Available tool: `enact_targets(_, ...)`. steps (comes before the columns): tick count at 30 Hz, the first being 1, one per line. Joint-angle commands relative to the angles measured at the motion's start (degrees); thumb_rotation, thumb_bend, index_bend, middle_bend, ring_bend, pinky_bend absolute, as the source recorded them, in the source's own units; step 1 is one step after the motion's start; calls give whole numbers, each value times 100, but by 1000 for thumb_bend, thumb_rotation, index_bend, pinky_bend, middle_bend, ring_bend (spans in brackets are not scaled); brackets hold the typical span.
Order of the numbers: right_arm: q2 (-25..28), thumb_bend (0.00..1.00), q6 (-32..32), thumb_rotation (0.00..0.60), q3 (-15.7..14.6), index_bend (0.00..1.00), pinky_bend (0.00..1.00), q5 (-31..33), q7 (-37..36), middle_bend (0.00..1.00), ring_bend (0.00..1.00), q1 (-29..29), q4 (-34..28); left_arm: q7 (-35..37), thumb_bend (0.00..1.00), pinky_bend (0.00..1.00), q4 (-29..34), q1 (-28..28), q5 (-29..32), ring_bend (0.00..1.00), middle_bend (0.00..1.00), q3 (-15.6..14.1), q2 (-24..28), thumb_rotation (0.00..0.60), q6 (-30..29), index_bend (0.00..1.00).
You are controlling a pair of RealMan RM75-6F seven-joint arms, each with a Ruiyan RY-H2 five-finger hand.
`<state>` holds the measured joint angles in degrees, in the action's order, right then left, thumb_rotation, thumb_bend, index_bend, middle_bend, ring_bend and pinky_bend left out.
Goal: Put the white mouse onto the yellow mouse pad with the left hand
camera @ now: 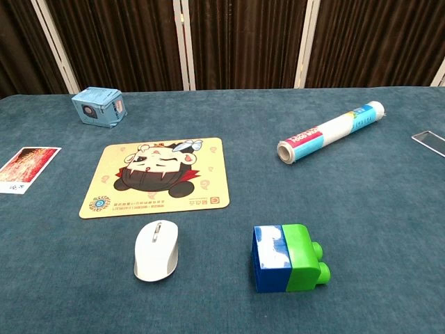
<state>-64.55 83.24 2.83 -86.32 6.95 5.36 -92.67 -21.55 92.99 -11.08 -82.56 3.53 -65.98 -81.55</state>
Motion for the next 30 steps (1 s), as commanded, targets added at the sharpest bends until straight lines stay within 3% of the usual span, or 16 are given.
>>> enact_targets(1,0,88,1,600,0,0,0,1,1,0,0,-1,0,-3,90,0,1,0,4,0,0,2,-3,600,0,0)
enact_targets(30,10,88,-1,600,-8,0,0,-10,-28,0,0,-2,3,-88,90,0,11,-1,8,0,0,-10,2,600,7,0)
